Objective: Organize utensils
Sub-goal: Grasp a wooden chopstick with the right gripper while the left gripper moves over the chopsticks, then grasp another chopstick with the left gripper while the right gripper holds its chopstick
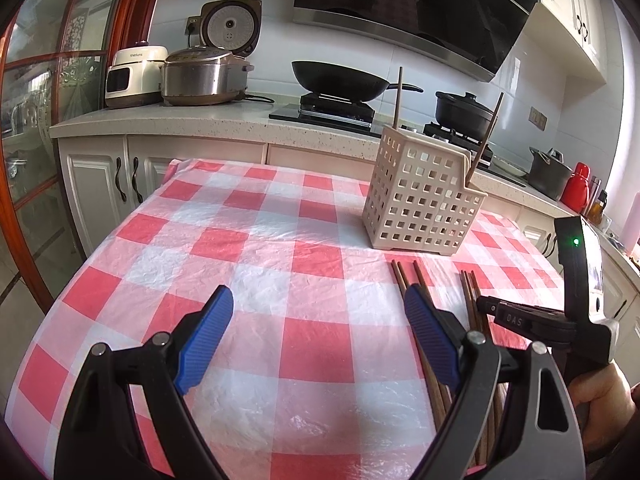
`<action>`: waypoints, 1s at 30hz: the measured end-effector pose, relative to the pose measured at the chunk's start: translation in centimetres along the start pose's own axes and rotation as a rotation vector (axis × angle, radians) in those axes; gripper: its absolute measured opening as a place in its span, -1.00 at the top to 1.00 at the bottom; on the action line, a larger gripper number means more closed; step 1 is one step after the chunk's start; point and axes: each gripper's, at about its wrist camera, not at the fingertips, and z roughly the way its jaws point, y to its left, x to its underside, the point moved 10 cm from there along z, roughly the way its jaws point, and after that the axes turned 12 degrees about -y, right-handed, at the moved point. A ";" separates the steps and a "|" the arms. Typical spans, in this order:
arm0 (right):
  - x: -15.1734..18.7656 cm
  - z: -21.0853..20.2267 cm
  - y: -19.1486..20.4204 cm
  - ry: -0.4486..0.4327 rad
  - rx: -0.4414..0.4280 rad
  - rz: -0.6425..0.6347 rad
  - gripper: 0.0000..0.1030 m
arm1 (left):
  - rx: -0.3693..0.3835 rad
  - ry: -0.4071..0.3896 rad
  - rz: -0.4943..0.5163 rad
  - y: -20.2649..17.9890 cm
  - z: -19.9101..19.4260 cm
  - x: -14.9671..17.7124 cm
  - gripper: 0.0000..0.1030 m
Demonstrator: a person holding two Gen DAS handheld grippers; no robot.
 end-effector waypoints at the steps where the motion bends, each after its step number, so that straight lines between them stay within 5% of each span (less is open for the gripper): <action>1: 0.0 0.0 0.0 0.000 -0.002 -0.002 0.78 | 0.000 0.004 0.001 0.0 0.1 0.1 -0.64; 11: 0.6 -0.9 -0.8 0.029 -0.062 -0.026 0.88 | 0.027 0.112 0.023 -1.9 2.4 1.5 -0.61; 16: 1.1 -1.6 -1.4 0.036 -0.091 -0.032 0.88 | 0.064 0.206 0.061 -4.4 5.0 2.5 -0.17; 22: 1.4 -2.2 -2.4 0.024 -0.097 -0.039 0.88 | 0.075 0.284 0.099 -6.7 8.2 4.4 0.13; 30: 1.4 -2.4 -2.8 0.016 -0.126 -0.020 0.87 | 0.073 0.329 0.087 -7.9 10.8 4.9 0.23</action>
